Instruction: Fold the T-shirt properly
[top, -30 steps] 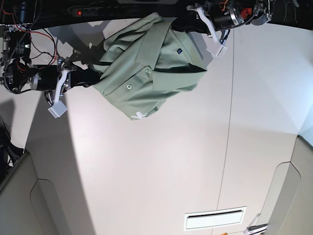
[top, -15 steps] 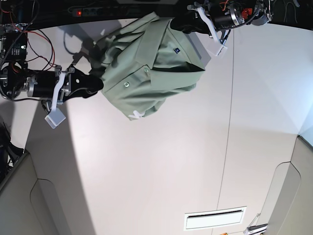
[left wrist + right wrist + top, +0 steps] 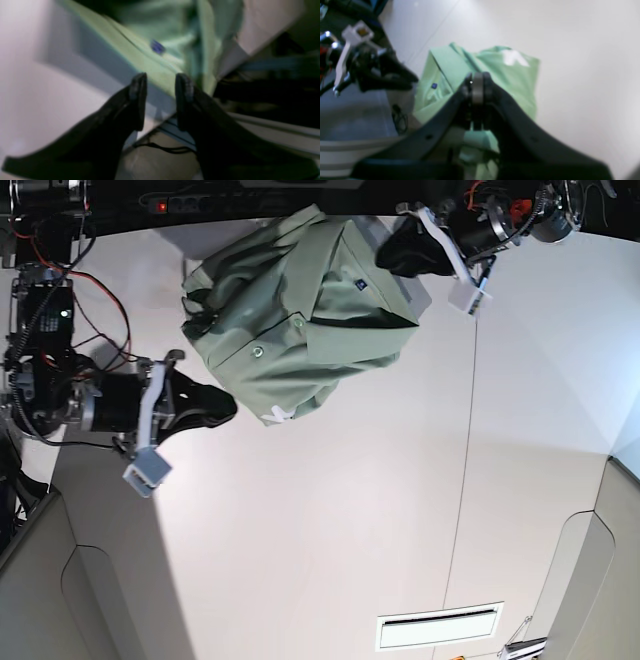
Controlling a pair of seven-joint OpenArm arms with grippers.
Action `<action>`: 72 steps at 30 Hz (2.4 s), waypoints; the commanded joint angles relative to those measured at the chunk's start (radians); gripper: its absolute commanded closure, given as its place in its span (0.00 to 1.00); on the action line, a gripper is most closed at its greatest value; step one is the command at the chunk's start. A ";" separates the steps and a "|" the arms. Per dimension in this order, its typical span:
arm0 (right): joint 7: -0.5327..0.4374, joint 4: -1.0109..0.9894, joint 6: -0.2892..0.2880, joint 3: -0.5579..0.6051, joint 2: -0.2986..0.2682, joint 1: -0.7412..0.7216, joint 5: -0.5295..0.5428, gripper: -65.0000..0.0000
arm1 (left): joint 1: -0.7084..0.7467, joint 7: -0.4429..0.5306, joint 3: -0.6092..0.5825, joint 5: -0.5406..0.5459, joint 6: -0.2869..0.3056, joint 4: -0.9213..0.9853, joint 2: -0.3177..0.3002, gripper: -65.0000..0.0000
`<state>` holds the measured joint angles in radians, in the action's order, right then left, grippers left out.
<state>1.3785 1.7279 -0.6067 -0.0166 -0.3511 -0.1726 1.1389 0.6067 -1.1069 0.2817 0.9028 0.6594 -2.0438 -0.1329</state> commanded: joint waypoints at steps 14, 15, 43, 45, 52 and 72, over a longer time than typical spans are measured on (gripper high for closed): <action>-0.088 0.015 -0.071 0.604 -0.018 -0.263 -0.308 1.00 | 0.005 0.053 0.132 -0.029 0.006 -0.018 -0.003 0.69; -0.085 0.014 -0.071 0.646 -0.018 -0.275 -0.322 1.00 | 0.006 0.053 0.132 -0.032 0.006 -0.018 -0.003 0.69; -0.290 -0.643 0.201 0.915 -0.017 -0.244 -0.565 1.00 | 0.005 0.057 0.132 -0.066 0.003 -0.018 -0.003 0.69; -0.290 -0.643 0.266 0.851 -0.014 -0.200 -0.613 1.00 | 0.005 0.057 0.132 -0.066 0.003 -0.018 -0.003 0.69; -0.293 -0.643 0.433 0.549 -0.012 -0.049 -0.764 1.00 | 0.005 0.056 0.132 -0.066 0.003 -0.018 -0.003 0.69; -0.373 -0.643 0.559 -0.299 -0.017 0.183 -0.792 1.00 | 0.002 0.056 0.132 -0.047 0.003 -0.018 -0.003 0.69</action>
<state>0.8532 1.1294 -0.1936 -0.3214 -0.3542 -0.0437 0.5903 0.6060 -1.0683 0.4107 0.8387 0.6563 -2.0438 -0.1299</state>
